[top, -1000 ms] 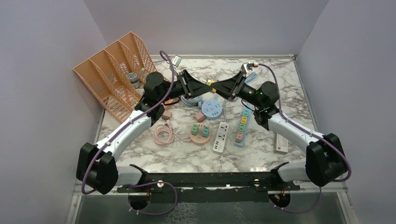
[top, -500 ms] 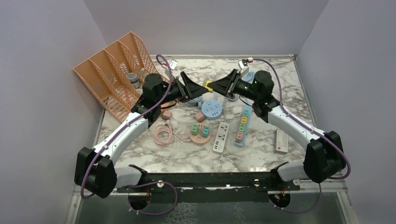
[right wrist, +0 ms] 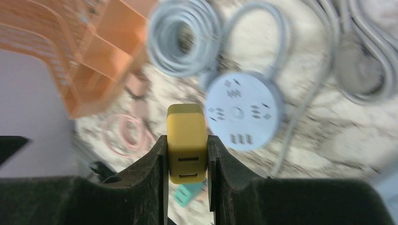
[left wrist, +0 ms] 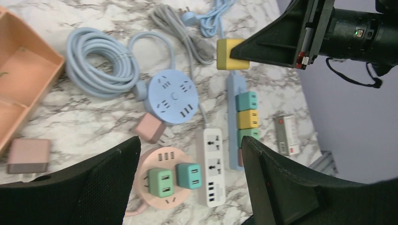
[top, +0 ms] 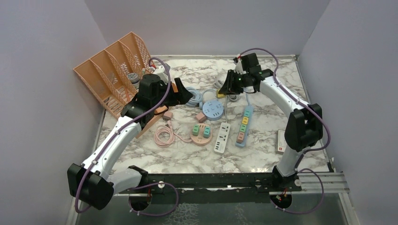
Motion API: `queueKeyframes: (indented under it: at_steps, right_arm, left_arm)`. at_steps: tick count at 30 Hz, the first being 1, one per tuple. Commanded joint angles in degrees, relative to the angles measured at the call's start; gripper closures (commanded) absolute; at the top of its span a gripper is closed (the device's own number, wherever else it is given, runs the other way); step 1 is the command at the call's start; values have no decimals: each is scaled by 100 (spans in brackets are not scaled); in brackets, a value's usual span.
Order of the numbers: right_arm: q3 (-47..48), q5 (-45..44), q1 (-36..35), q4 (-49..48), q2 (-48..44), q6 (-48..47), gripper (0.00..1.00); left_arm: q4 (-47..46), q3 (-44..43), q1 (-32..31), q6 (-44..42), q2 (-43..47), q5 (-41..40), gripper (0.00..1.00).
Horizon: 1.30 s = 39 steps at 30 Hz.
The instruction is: Insert the plug
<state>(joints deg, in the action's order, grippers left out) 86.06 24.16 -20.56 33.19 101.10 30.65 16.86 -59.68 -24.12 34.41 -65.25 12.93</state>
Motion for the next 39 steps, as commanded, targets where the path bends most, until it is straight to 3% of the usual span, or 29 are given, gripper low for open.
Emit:
queueKeyframes:
  at_steps: [1,11,18,24,39]
  right_arm:
    - [363,-855,-27,1632,280,-1231,99]
    - [1264,-1702,-311,2167,1211,-1700,99]
    - [1726,-1735,-564,2079,1589,-2030,99]
    - [2285,-1967,-696,2592,2006,-2379,99]
    - [2598,-1898,-849,2774,2388,-2652,99]
  left_arm:
    - [379,-91,21,-441,54,-458,19]
    - [377,-48,19,-468,-45,-373,19]
    - [373,-88,21,-486,48,-429,20]
    - [364,-53,21,-416,57,-392,20]
    - [356,-86,21,-397,-16,-335,20]
